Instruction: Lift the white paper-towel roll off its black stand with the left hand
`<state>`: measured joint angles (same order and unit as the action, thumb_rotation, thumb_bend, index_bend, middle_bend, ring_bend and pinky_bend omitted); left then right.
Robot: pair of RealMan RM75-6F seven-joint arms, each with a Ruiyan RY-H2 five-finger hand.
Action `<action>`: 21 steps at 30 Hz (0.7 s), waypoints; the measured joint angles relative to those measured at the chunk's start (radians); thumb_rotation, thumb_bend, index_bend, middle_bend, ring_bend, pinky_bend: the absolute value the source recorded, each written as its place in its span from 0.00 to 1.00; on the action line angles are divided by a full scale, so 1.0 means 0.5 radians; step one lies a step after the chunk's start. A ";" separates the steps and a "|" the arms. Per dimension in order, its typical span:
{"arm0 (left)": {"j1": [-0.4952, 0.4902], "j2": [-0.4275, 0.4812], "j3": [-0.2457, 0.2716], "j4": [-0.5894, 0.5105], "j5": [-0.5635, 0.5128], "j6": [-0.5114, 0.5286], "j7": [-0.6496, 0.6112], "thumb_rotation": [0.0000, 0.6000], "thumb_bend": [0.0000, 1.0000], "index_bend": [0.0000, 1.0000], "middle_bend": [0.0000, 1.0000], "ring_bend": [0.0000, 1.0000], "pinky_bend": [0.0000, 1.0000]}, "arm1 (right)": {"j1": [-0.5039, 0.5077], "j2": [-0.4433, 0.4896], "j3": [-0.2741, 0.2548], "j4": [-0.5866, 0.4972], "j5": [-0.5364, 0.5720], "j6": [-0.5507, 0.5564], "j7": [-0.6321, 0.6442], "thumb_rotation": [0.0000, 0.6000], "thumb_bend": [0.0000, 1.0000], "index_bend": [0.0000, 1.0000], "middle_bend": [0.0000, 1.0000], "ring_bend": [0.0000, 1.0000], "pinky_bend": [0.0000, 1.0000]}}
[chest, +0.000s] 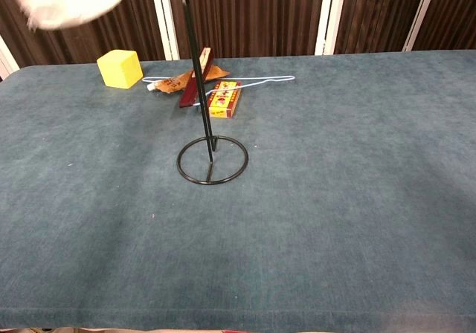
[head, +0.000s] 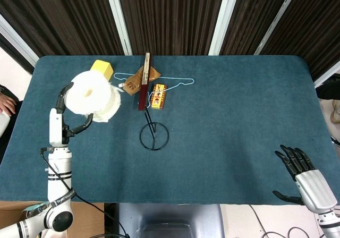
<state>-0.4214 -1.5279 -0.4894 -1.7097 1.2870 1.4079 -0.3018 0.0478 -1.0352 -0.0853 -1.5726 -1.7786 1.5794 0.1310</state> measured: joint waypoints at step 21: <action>0.021 -0.632 0.605 1.288 0.334 -0.031 -0.393 1.00 0.50 0.34 0.35 0.28 0.41 | 0.013 -0.016 0.000 -0.020 0.008 -0.051 -0.070 1.00 0.06 0.00 0.00 0.00 0.00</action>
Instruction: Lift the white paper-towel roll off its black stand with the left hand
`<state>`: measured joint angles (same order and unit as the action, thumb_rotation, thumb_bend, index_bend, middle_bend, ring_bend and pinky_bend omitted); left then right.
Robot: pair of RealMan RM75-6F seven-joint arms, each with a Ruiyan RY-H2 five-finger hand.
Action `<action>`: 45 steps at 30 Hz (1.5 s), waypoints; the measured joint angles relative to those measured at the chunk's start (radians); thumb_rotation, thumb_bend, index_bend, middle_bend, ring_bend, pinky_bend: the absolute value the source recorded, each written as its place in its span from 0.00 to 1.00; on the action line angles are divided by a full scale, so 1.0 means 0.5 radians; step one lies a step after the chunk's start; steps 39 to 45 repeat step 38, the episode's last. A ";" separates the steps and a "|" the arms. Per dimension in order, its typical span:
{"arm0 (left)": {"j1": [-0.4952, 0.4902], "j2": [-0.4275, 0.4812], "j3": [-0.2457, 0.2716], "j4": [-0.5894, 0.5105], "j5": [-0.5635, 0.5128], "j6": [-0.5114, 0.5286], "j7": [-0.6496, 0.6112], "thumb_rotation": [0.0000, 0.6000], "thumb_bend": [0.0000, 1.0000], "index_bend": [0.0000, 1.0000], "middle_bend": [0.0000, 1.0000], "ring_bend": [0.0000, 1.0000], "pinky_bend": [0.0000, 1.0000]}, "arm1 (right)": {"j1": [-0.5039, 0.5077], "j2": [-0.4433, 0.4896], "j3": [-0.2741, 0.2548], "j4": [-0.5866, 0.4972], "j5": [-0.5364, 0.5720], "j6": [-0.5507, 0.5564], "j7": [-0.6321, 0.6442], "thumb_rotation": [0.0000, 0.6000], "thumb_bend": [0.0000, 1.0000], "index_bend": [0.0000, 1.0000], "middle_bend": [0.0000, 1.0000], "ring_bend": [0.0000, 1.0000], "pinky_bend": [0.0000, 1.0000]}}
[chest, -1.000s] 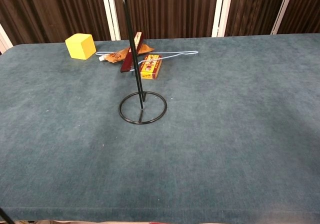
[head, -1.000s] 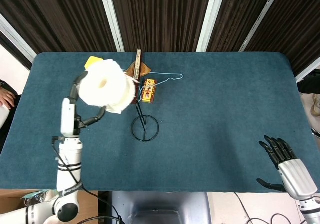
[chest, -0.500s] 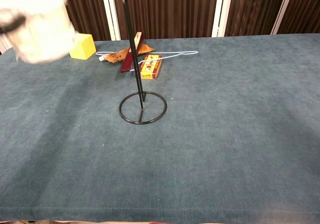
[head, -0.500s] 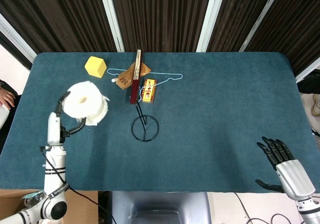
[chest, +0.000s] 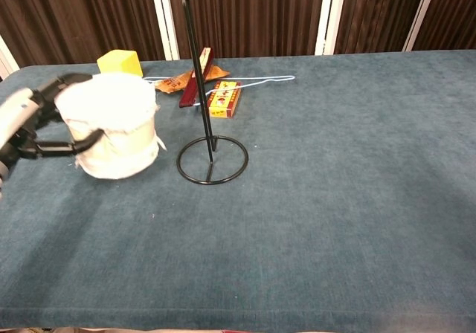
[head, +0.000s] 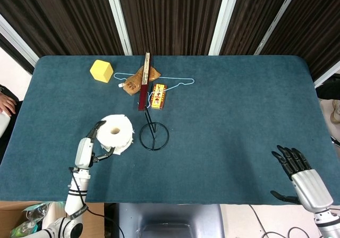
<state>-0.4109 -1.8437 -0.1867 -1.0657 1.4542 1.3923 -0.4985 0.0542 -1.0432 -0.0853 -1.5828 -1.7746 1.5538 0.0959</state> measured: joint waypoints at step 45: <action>0.468 1.195 0.732 -0.860 0.744 0.431 0.935 1.00 0.38 0.00 0.00 0.00 0.03 | -0.011 -0.141 -0.006 -0.035 -0.042 -0.042 -0.337 1.00 0.06 0.00 0.00 0.00 0.00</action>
